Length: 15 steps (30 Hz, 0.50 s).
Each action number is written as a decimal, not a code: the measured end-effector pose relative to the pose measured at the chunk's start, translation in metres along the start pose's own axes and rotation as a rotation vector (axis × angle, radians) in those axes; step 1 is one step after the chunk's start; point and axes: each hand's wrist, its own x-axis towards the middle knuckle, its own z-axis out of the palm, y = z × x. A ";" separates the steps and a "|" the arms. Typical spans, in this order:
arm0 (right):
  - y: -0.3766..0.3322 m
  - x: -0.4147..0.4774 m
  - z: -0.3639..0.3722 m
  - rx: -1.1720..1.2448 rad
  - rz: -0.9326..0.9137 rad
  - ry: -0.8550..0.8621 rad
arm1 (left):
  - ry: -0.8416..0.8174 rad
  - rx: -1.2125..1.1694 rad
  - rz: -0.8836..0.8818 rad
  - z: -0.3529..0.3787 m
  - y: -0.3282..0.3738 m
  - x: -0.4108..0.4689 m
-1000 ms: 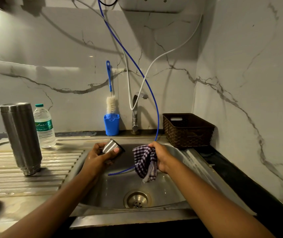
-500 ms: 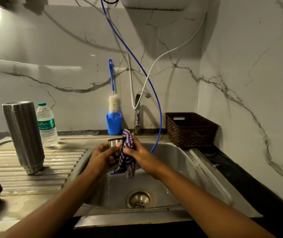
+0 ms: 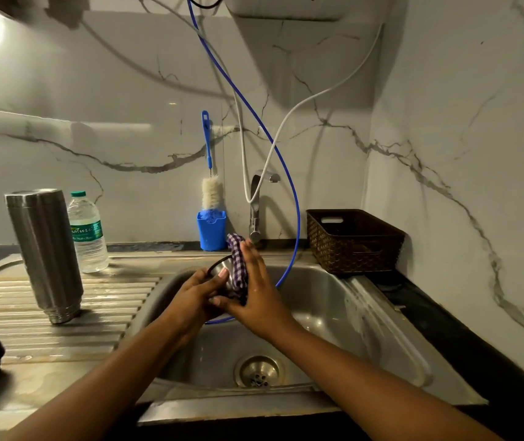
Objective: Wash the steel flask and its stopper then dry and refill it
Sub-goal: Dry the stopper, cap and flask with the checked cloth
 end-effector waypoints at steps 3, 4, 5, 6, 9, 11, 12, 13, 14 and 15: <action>0.004 0.001 -0.006 0.124 0.085 0.118 | -0.021 0.099 -0.018 0.001 -0.005 0.000; 0.006 0.001 -0.009 0.136 0.092 0.141 | -0.022 0.165 -0.019 0.002 -0.006 -0.001; 0.008 0.002 -0.011 0.135 0.092 0.156 | -0.017 0.242 -0.003 0.002 -0.006 -0.002; 0.009 0.003 -0.013 0.132 0.098 0.161 | -0.008 0.325 0.042 0.003 -0.005 -0.002; 0.008 0.005 -0.015 0.141 0.111 0.155 | 0.054 0.496 0.268 0.002 0.000 -0.002; 0.007 0.004 -0.015 0.142 0.108 0.121 | 0.045 0.556 0.339 -0.002 0.005 -0.003; 0.007 0.003 -0.015 0.131 0.102 0.098 | 0.020 0.570 0.342 -0.005 0.006 -0.003; 0.007 0.003 -0.015 0.111 0.091 0.071 | -0.003 0.571 0.328 -0.008 0.007 -0.002; 0.007 0.001 -0.015 0.072 0.069 0.026 | -0.028 0.558 0.312 -0.011 0.008 -0.002; 0.006 0.000 -0.015 -0.016 0.018 -0.022 | -0.046 0.547 0.303 -0.013 0.008 -0.001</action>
